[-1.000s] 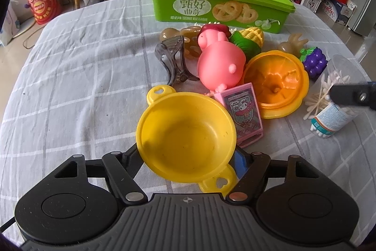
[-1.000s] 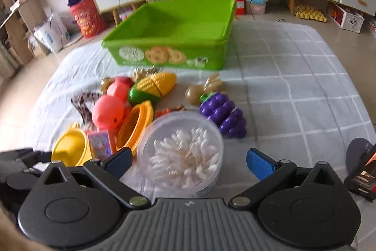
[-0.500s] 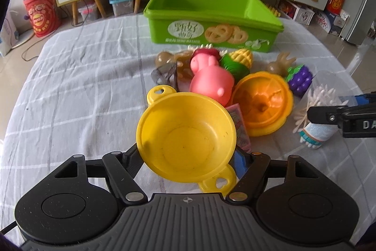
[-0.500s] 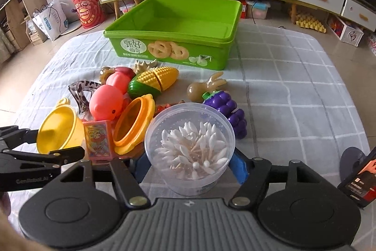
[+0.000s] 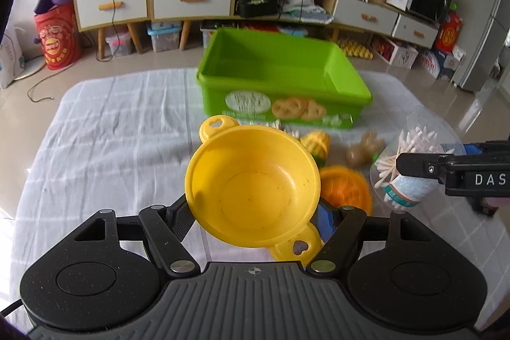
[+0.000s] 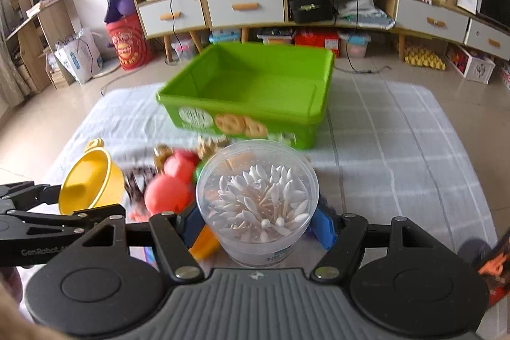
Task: Organize rigid objects
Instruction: 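Carry both held items over the green bin and open both tools to drop them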
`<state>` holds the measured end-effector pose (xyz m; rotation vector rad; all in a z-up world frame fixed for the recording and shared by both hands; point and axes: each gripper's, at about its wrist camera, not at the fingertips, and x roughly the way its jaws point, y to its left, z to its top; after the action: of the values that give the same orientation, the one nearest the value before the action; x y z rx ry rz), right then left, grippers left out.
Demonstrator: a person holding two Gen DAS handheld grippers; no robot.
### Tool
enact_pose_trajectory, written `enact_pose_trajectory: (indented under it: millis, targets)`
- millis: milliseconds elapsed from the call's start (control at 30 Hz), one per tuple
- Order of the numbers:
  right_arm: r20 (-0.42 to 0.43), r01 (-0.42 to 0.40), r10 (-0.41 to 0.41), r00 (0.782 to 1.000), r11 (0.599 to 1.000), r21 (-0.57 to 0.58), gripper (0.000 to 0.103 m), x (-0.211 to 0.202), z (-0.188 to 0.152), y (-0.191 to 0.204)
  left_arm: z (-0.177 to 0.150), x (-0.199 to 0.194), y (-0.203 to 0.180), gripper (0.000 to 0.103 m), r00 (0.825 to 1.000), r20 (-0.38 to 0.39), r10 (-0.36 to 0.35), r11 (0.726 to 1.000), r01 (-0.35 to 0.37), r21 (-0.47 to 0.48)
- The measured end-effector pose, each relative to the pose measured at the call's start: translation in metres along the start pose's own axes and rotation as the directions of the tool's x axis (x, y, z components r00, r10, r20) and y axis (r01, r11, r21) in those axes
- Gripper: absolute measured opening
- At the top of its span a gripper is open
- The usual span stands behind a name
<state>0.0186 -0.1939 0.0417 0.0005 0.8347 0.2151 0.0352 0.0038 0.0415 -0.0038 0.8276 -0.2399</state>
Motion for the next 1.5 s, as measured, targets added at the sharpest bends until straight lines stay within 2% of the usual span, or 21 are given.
enact_pose_trajectory:
  millis: [333,467,667,833,1067,1300,1500]
  targets:
    - [0.036,-0.028,0.025,0.999,0.997,0.078,0.057,0.017,0.048,0.007,0.054,0.028,0.002,0.076,1.0,0.015,0.009,1.0,-0.009,0.003]
    - [0.042,-0.011,0.007,0.999,0.995,0.104,0.057,0.027,0.068,0.009,0.078,0.047,0.001,0.076,1.0,0.023,0.003,1.0,-0.004,0.026]
    - [0.107,0.016,-0.03,0.994,0.991,0.137,0.057,0.031,0.106,-0.01,0.109,0.073,0.004,0.076,0.999,0.032,0.007,0.999,-0.008,0.043]
    - [0.15,-0.021,-0.009,0.989,0.98,0.199,0.057,0.049,0.129,-0.027,0.125,0.099,0.006,0.076,0.999,0.025,0.022,0.998,-0.024,0.058]
    - [0.106,-0.025,0.002,0.994,0.976,0.216,0.057,0.092,0.125,-0.035,0.123,0.139,0.007,0.076,0.995,-0.054,0.078,0.992,-0.072,0.106]
    - [0.048,0.023,-0.033,0.998,0.98,0.196,0.057,0.119,0.118,-0.043,0.122,0.142,-0.005,0.076,0.987,-0.069,0.148,0.967,-0.13,0.217]
    - [0.021,0.05,-0.055,0.998,0.979,0.199,0.057,0.126,0.113,-0.046,0.121,0.144,-0.011,0.076,0.983,-0.093,0.156,0.965,-0.132,0.227]
